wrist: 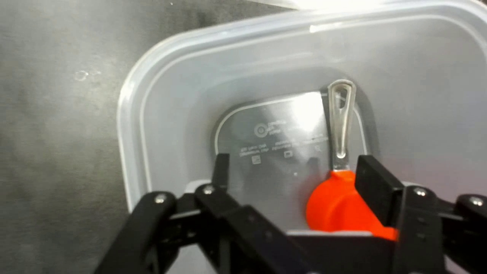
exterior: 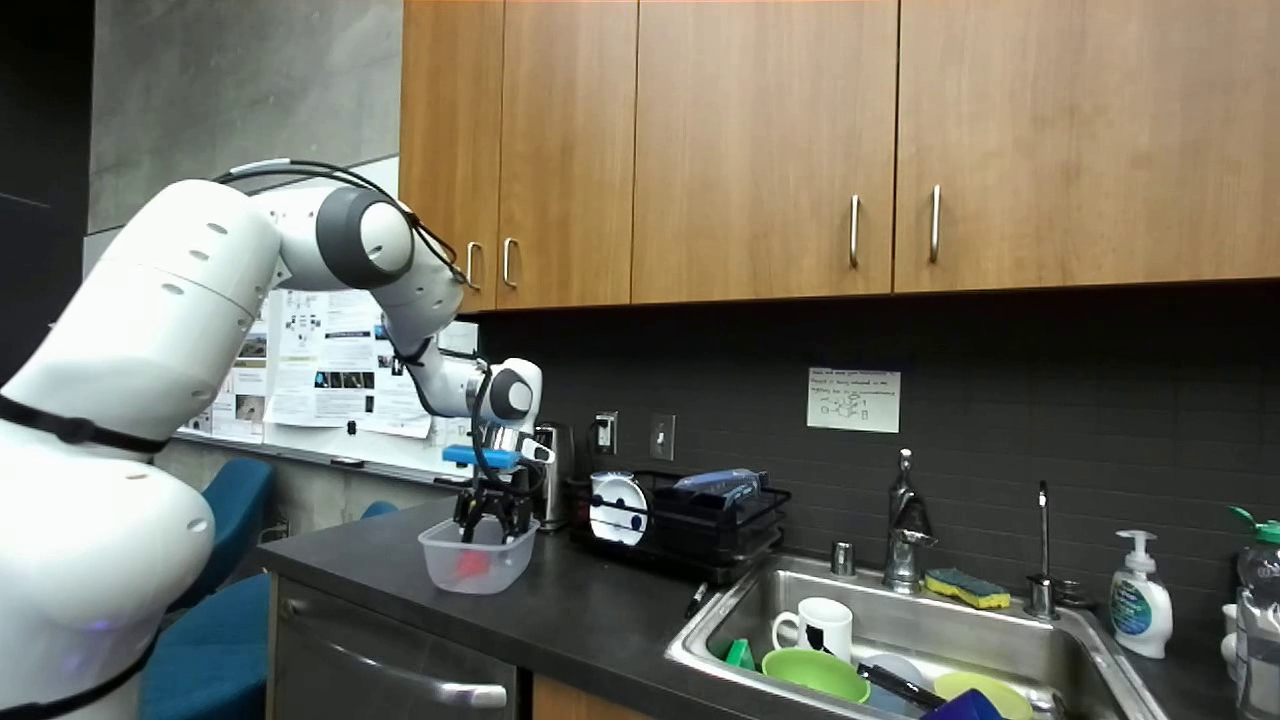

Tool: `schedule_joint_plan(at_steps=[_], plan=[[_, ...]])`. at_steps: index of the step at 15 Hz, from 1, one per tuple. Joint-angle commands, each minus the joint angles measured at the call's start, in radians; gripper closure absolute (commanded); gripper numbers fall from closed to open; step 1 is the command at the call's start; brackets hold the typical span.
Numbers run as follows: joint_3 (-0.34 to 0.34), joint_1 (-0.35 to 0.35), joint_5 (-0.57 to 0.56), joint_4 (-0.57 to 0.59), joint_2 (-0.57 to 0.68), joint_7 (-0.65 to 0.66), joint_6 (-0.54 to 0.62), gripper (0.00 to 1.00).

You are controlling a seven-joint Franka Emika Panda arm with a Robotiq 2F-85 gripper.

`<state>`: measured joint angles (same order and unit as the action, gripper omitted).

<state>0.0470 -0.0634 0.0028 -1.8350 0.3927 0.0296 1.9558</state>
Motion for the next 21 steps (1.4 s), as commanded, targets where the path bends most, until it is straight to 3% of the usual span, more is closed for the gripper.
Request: schedule_joint_plan(at_steps=[1,21], plan=[[-0.002,0.002,-0.005,-0.011,-0.047,-0.013,-0.013,0.0],[0.027,-0.038,-0.003,0.024,0.024,-0.007,-0.004,0.0]])
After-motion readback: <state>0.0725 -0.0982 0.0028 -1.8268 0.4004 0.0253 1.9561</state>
